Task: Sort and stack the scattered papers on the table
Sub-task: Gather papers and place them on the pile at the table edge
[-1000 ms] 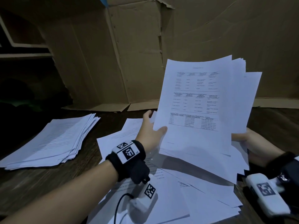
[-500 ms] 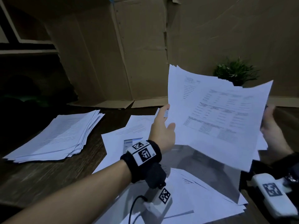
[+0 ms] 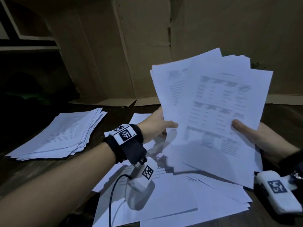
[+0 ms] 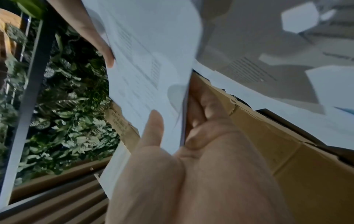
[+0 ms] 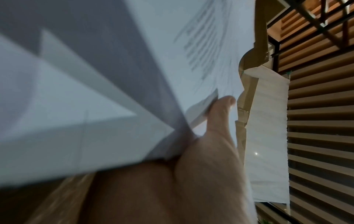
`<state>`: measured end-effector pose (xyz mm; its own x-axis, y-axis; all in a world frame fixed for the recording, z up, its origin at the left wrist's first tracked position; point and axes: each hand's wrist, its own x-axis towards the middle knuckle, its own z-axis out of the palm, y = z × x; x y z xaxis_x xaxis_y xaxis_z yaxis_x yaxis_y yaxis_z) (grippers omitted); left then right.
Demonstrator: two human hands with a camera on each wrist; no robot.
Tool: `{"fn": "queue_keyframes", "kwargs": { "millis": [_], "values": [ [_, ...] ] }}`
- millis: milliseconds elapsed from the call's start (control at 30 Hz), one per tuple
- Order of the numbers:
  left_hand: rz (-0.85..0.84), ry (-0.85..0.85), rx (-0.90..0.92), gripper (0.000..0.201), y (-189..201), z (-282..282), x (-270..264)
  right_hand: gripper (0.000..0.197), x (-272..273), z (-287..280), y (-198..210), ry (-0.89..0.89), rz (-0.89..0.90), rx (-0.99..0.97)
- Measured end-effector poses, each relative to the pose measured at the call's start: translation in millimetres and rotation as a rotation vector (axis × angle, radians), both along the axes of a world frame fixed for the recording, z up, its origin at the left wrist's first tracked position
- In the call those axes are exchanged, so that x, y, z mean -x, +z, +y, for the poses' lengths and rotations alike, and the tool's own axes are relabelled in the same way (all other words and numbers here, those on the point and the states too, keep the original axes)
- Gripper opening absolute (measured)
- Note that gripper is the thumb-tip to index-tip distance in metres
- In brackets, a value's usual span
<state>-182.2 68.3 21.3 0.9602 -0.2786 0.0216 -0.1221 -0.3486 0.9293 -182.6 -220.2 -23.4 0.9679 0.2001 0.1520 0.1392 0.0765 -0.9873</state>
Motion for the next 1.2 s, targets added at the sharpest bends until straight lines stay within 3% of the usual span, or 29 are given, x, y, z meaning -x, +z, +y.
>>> {"fn": "queue_keyframes", "kwargs": {
  "millis": [233, 367, 567, 667, 733, 800, 900, 967, 1067, 1200],
  "values": [
    [0.007, -0.007, 0.100, 0.049, -6.7, 1.4, -8.0, 0.040, -0.6, -6.6, 8.1, 0.056, 0.090, -0.078],
    [0.035, -0.021, 0.236, 0.046, -1.8, -2.8, -12.2, 0.042, -0.8, -6.1, 7.2, 0.045, 0.033, -0.026],
    [-0.139, 0.034, 0.345, 0.050, 10.3, -10.3, -11.6, 0.037, 4.8, -0.6, 10.3, 0.083, 0.056, -0.116],
    [-0.182, 0.046, 0.476, 0.044, 24.0, -12.5, -8.8, 0.033, 4.9, -0.1, 8.3, 0.086, 0.052, -0.047],
    [-0.097, -0.002, 0.563, 0.037, 29.6, -13.4, -2.2, 0.033, 4.7, 0.9, 7.8, 0.062, 0.036, -0.064],
    [0.111, -0.098, 0.611, 0.036, 26.6, -9.1, 2.1, 0.033, 3.5, 0.7, 7.5, 0.007, 0.005, -0.123],
    [0.498, -0.403, 0.580, 0.059, 5.1, -0.9, 3.6, 0.036, 1.7, 2.0, 8.1, -0.074, -0.035, -0.172],
    [0.633, -0.559, 0.594, 0.073, -9.1, 0.2, 2.9, 0.036, 1.9, 3.0, 8.6, -0.070, -0.034, -0.165],
    [0.648, -0.750, 0.595, 0.072, -18.4, -0.7, 0.2, 0.033, 4.0, 4.9, 10.0, -0.026, -0.045, -0.148],
    [0.612, -0.731, 0.614, 0.080, -23.1, 4.7, -12.7, 0.033, 2.9, 6.7, 6.9, 0.025, -0.153, -0.137]
  ]
}}
